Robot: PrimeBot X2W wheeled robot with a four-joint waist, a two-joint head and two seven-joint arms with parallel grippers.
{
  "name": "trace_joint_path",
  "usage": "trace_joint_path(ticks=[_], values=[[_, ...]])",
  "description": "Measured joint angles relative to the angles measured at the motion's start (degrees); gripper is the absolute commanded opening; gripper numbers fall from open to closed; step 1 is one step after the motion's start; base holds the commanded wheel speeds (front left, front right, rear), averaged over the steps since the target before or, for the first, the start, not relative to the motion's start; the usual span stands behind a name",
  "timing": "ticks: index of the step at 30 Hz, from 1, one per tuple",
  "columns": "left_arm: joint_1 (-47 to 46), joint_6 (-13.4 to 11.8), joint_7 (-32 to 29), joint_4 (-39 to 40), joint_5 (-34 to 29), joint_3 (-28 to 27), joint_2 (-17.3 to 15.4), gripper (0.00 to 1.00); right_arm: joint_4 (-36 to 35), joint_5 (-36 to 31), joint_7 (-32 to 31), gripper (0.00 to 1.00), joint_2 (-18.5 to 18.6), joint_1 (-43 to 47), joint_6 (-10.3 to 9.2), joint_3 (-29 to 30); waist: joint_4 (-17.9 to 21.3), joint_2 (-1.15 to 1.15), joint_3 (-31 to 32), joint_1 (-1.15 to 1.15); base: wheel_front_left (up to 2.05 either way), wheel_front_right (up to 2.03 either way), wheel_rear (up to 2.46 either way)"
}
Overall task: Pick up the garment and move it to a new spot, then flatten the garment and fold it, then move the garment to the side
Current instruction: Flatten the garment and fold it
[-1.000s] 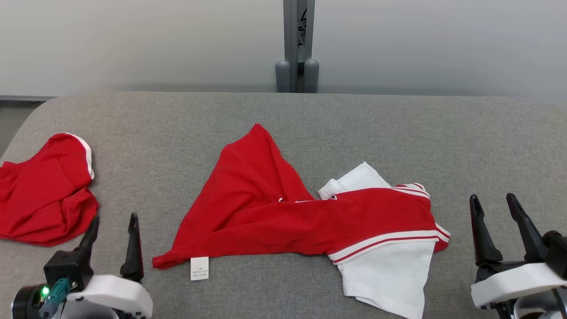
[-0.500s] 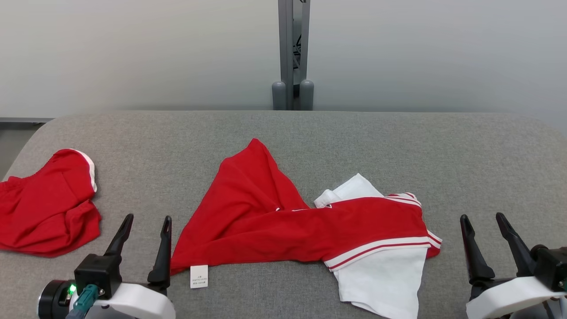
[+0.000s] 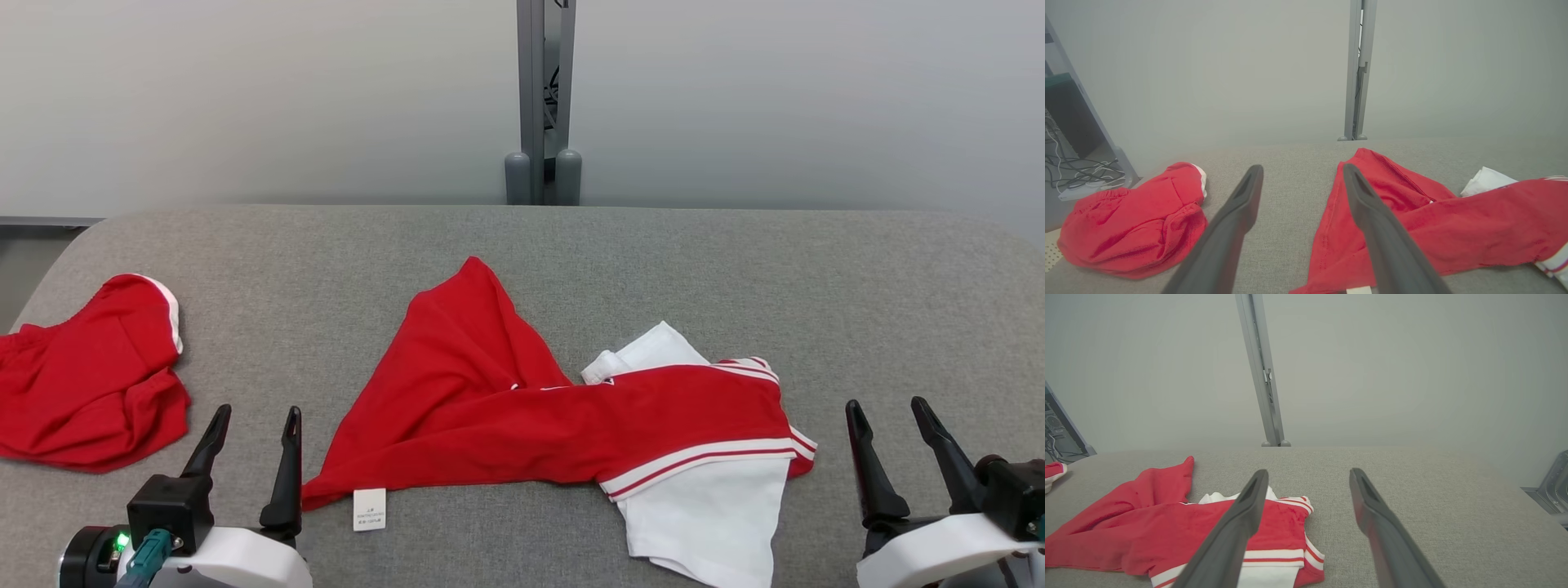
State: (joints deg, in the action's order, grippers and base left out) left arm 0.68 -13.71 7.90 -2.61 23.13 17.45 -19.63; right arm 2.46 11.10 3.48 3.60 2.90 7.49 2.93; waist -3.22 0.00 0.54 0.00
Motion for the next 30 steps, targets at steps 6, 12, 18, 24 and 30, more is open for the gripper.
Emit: trace_joint_path(ticks=[6,12,18,24,30], values=[[-0.1,-0.21,-0.82,0.0,0.14,0.0,-0.45,1.0,-0.12,0.31,0.0,1.0,-0.01,0.0,0.0,-0.22,0.11,0.0,-0.13,0.0,0.0,0.0,0.0],[-0.58,2.25,-6.93,-2.03,4.5,1.14,0.14,1.0,-0.53,0.84,-0.15,1.0,0.21,-0.05,0.0,-1.38,0.1,0.0,-1.03,0.0,0.0,0.0,0.0],[-0.5,4.45,-13.0,-5.93,10.14,0.93,0.69,1.0,-0.52,0.98,-0.13,1.0,0.49,-0.36,0.0,-1.71,0.67,0.0,-2.78,0.0,0.0,0.0,0.0],[-1.54,7.19,-14.26,-10.73,14.03,-0.08,0.93,1.0,-0.18,1.07,0.08,1.0,0.46,-1.44,-0.01,-1.9,1.46,0.0,-5.15,0.0,0.0,0.0,0.0],[-3.52,10.22,-13.77,-14.91,16.64,-0.78,1.63,1.0,0.22,1.14,0.59,1.0,0.45,-2.59,0.0,-2.12,1.99,0.0,-6.5,0.0,0.0,0.0,0.0]])
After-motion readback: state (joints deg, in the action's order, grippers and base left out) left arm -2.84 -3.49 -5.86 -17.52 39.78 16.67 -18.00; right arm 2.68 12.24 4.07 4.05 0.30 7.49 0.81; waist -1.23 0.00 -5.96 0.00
